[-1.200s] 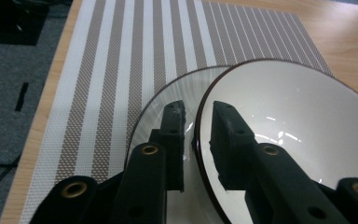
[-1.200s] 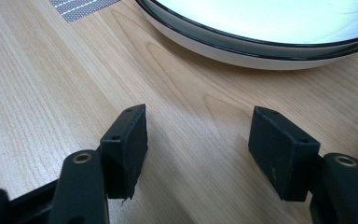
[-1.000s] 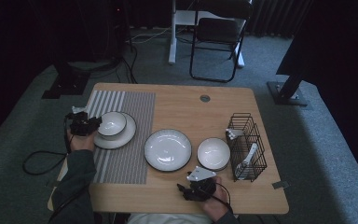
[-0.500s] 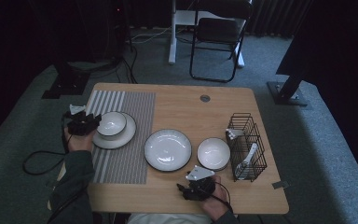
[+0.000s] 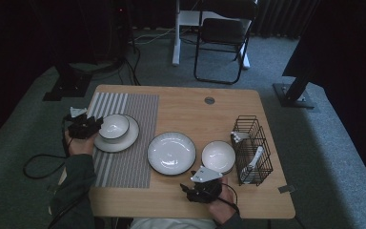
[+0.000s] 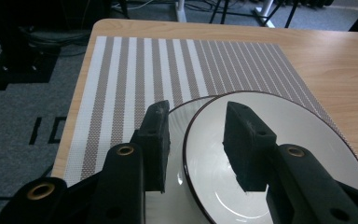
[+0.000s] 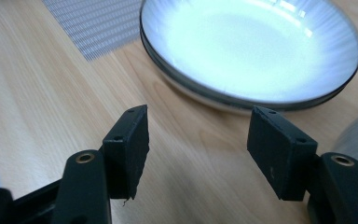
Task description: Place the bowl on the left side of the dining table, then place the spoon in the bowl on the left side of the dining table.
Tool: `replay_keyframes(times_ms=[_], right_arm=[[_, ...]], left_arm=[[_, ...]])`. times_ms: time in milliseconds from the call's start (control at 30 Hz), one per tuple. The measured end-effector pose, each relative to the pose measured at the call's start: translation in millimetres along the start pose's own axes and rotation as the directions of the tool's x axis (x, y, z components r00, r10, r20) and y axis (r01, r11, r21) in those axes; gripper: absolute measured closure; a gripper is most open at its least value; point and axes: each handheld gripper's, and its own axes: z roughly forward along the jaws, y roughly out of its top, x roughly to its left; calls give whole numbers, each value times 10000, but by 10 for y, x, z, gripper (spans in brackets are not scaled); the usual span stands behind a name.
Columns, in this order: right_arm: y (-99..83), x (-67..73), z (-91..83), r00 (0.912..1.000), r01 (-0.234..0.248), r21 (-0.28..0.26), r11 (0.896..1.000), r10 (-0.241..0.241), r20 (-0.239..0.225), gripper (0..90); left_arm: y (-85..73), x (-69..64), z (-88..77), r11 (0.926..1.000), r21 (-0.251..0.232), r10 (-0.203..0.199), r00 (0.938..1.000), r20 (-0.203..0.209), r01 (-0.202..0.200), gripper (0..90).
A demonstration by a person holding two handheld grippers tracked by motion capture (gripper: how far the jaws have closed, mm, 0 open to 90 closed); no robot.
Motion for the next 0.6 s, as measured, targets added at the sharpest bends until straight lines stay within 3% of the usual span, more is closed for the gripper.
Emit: replay_keyframes(times_ms=[367, 600], right_arm=[[217, -42, -365, 9998, -196, -769, 9968, 191, -78, 376], [314, -92, -634, 9993, -293, -1245, 9918, 321, 212, 376]], left_arm=[[9, -103, 18, 9998, -20, 203, 9997, 143, -203, 594], [-18, -147, 3, 9994, -158, 328, 9990, 315, -323, 584]])
